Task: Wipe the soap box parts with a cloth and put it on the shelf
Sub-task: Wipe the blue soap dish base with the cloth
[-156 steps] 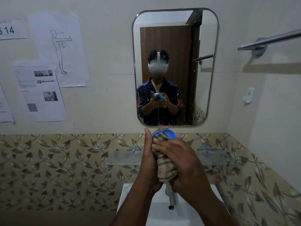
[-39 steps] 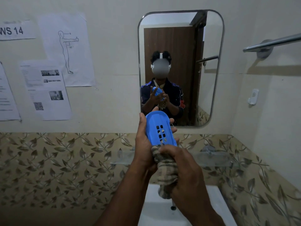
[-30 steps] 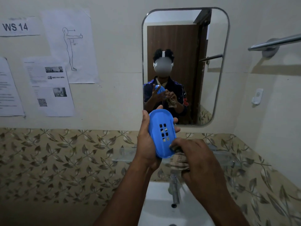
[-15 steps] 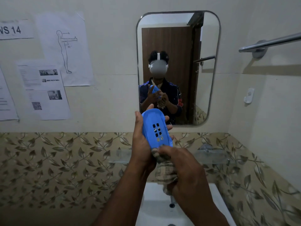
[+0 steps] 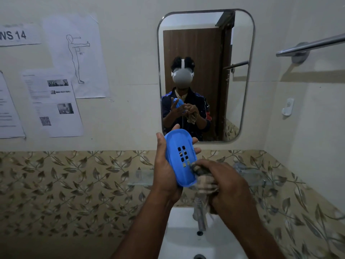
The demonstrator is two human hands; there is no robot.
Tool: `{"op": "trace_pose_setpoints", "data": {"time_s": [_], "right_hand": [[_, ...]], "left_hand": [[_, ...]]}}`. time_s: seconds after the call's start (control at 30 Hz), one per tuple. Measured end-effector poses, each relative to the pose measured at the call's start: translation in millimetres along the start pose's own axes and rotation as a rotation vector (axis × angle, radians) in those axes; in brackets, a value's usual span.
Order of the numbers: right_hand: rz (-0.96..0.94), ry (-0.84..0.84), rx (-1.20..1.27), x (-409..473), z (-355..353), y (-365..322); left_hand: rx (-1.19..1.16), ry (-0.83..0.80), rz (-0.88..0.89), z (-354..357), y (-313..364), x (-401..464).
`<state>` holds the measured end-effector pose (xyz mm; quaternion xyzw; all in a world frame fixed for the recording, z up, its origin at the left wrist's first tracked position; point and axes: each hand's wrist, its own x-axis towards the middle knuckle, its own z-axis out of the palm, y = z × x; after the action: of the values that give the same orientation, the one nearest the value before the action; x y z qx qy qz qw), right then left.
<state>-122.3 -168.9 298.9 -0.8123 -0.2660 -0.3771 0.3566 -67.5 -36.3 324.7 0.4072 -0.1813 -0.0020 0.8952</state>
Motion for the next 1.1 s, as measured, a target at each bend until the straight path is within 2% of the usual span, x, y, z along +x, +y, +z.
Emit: {"op": "trace_pose_setpoints", "data": {"time_s": [0.13, 0.2, 0.4, 0.6, 0.7, 0.9, 1.0, 1.1], "right_hand": [[0.049, 0.171, -0.175, 13, -2, -2], [0.112, 0.217, -0.171, 12, 1, -1], [0.136, 0.159, -0.081, -3, 5, -6], [0.401, 0.116, 0.047, 7, -4, -11], [0.363, 0.136, 0.018, 13, -4, -14], [0.152, 0.237, -0.232, 18, 13, -13], [0.283, 0.252, -0.201, 14, 14, -18], [0.378, 0.19, -0.085, 9, 11, -22]], "left_hand": [[0.023, -0.025, -0.019, 4, -5, 1], [0.036, -0.035, -0.015, 4, -7, 3], [0.042, -0.028, 0.045, -3, -3, 6], [0.049, -0.049, 0.065, -9, -10, 7], [0.021, -0.043, 0.048, -7, -12, 6], [0.016, -0.043, 0.01, -8, -10, 7], [0.088, -0.052, 0.051, -10, -11, 9], [0.046, -0.013, 0.046, -14, -11, 11]]}}
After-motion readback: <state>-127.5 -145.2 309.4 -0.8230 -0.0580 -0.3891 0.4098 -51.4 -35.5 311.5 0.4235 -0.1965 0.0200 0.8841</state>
